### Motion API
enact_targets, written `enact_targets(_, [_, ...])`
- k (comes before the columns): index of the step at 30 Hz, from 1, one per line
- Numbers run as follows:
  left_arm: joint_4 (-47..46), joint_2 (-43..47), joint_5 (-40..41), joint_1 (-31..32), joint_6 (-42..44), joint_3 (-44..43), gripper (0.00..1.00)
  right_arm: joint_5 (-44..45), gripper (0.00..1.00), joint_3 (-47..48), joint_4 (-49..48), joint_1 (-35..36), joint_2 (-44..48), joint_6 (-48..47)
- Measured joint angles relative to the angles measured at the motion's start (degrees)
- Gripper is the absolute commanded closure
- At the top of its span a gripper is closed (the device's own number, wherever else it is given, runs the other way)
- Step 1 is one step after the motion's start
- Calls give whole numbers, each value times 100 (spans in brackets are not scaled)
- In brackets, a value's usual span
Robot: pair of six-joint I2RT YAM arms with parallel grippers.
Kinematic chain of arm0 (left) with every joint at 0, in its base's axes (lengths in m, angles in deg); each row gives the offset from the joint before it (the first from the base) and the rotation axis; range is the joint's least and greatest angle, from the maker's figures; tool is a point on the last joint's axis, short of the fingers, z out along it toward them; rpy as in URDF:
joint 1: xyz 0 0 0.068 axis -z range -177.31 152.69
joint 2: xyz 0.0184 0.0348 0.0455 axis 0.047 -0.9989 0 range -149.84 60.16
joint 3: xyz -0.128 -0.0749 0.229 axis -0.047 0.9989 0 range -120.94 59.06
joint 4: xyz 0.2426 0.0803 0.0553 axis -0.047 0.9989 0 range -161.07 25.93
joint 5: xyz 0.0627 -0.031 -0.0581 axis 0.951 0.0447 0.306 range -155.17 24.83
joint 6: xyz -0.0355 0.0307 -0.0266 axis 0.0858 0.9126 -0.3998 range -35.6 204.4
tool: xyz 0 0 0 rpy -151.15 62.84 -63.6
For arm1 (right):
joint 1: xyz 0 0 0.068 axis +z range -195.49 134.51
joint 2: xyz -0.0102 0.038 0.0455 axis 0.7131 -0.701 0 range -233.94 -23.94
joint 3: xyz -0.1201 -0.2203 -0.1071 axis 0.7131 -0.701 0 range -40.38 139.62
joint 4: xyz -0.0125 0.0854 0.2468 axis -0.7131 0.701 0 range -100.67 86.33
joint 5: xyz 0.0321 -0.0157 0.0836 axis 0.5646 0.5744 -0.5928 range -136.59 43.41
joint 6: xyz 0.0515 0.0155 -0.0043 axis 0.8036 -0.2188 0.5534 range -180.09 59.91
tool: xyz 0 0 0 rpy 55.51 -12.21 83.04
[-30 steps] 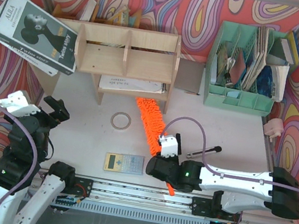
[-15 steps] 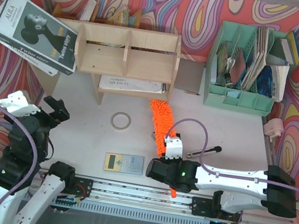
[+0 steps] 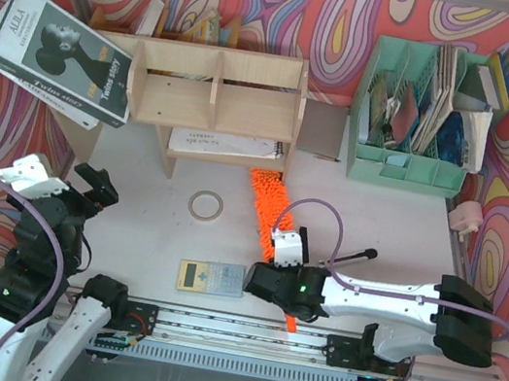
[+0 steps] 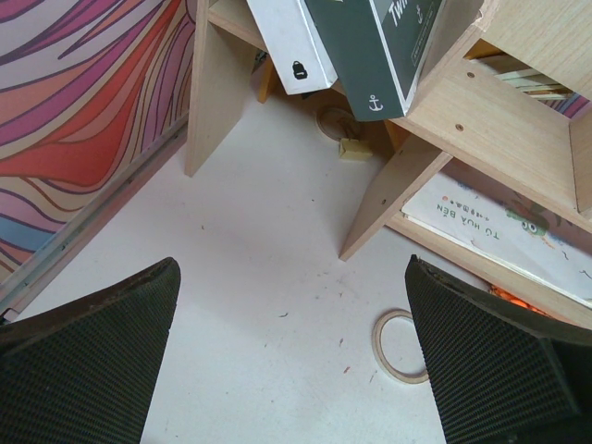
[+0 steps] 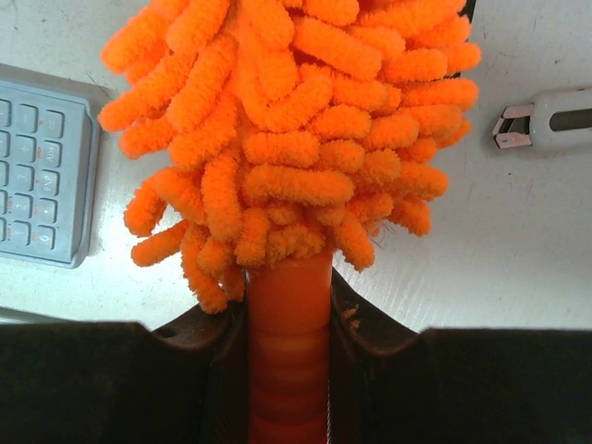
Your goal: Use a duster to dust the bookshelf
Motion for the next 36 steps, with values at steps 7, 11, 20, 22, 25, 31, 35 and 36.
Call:
enact_targets(7, [0,0,0,0,0,0,2,118,100,0,-79,-4,514,-179])
enact_targets(11, [0,0,0,0,0,0,2,234,100,4,-2,-4,737,-155])
enact_targets(20, [0,0,0,0,0,0,2,195,100,-35,90,-17,518,105])
enact_targets(22, [0,0,0,0,0,0,2,160,100,-37,85,-42,428,125])
enact_targets(25, [0,0,0,0,0,0,2,92,100,-39,46,-111,367,105])
enact_targets(31, [0,0,0,0,0,0,2,-72,100,-55,-98,-260,363,-81])
enact_targets(35, [0,0,0,0,0,0,2,-74,100,-55,-120,-278,367,-199])
enact_targets(36, [0,0,2,0,0,0,2,-61,100,-52,-120,-278,382,-240])
